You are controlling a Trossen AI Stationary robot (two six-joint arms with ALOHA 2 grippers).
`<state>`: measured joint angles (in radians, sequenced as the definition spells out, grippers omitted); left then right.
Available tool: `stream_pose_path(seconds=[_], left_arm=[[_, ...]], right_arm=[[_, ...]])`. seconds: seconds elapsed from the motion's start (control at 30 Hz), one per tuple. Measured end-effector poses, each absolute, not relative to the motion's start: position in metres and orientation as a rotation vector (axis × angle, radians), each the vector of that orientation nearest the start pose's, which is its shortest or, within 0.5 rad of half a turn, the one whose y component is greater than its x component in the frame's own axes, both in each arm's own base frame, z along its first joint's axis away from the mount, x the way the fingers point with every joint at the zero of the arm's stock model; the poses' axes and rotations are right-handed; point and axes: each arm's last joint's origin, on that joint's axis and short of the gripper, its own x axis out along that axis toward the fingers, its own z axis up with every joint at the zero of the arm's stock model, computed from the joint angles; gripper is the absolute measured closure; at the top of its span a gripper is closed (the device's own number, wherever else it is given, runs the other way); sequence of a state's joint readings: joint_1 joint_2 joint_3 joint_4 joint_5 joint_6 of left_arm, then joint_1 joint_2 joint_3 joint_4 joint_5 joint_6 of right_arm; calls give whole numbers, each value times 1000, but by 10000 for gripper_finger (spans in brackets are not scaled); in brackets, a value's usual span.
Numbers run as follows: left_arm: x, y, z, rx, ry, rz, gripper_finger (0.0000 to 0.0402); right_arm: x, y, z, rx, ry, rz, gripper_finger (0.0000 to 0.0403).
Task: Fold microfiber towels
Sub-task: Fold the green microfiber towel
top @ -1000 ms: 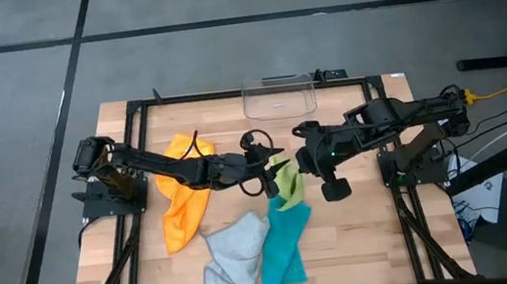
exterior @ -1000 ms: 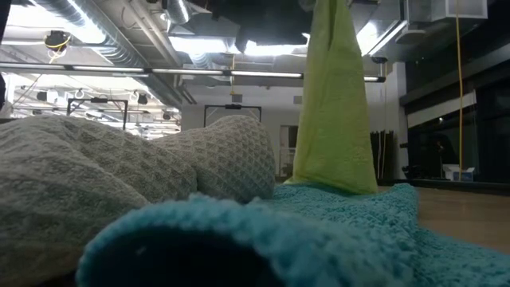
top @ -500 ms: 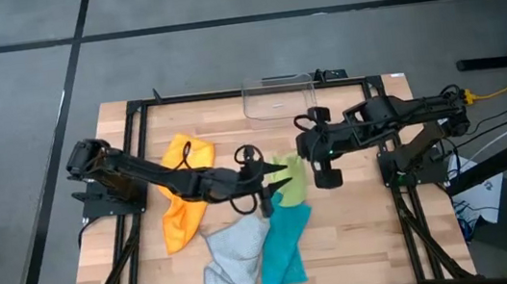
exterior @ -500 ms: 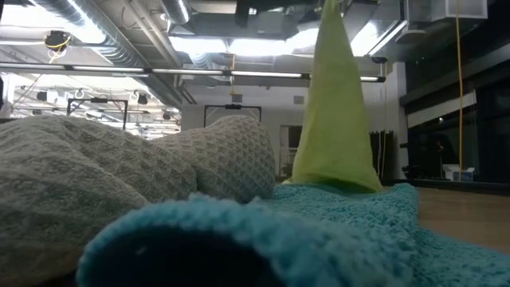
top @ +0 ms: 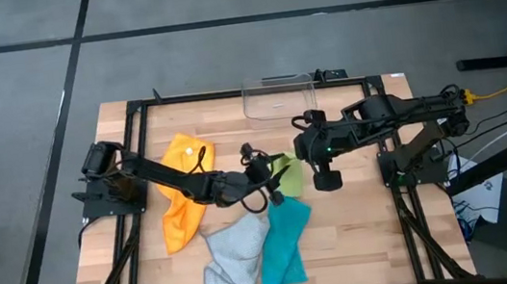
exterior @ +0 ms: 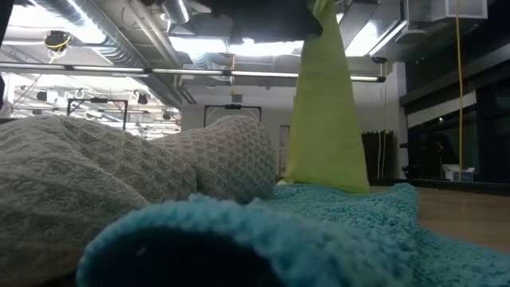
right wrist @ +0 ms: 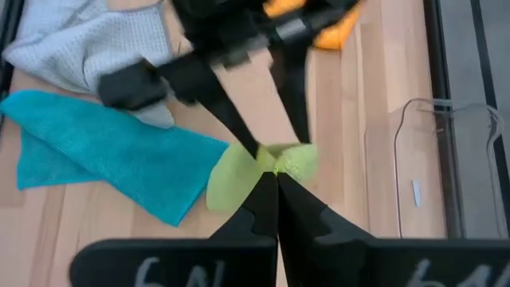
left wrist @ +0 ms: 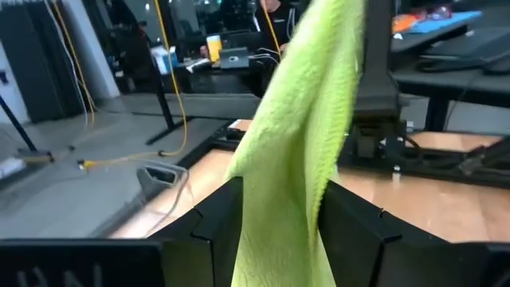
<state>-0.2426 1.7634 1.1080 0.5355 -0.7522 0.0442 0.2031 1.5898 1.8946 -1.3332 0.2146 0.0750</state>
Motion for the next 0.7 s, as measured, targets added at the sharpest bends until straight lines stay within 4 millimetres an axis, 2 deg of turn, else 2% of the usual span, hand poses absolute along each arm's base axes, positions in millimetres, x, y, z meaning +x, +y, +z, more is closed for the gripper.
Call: stream_pose_path(seconds=[0.1,0.27,0.43,0.7], left_arm=[[377,-80,261,127,95,529,253],[376,-79,264,137,87,567,253],[392,-62,249,12,42,419,253],[396,-66,250,5,-24,377,255]], right_arm=[[284,52,415,-149,1022,-49,403],[285,52,415,-151,1015,-46,403],[286,53,416,-145,998,-40,403],[286,53,416,-141,997,-43,403]])
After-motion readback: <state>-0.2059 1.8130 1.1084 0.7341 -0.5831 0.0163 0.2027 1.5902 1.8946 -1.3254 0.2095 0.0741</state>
